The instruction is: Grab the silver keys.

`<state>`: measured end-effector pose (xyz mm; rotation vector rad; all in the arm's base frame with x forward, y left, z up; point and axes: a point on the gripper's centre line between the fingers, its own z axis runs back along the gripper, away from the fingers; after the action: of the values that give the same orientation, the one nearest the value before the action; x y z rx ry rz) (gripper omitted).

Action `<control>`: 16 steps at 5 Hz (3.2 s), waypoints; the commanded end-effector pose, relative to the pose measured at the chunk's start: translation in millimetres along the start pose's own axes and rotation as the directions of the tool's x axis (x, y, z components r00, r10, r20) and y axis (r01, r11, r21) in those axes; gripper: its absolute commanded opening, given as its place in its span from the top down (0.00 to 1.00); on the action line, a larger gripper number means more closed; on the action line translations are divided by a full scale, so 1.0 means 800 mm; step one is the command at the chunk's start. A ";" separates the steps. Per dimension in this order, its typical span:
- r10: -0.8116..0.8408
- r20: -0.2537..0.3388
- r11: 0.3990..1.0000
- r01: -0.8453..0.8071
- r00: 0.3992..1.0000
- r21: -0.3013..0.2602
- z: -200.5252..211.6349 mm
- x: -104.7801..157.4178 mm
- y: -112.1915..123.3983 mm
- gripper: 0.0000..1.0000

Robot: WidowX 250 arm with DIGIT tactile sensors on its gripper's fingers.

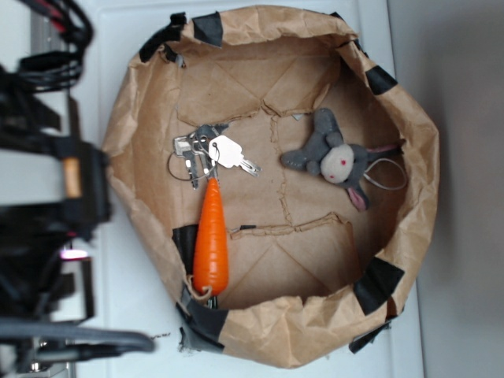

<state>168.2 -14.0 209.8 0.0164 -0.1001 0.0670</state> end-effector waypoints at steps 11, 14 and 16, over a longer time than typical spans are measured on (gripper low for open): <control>-0.039 -0.103 0.987 0.055 0.994 0.154 -0.156 0.074 0.048 0.00; 0.133 -0.058 0.989 -0.136 0.989 -0.059 -0.193 0.057 0.044 0.00; 0.222 -0.078 0.974 -0.225 0.972 -0.032 -0.215 0.066 0.043 0.00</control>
<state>224.0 26.4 32.1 -0.0380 0.0271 0.2902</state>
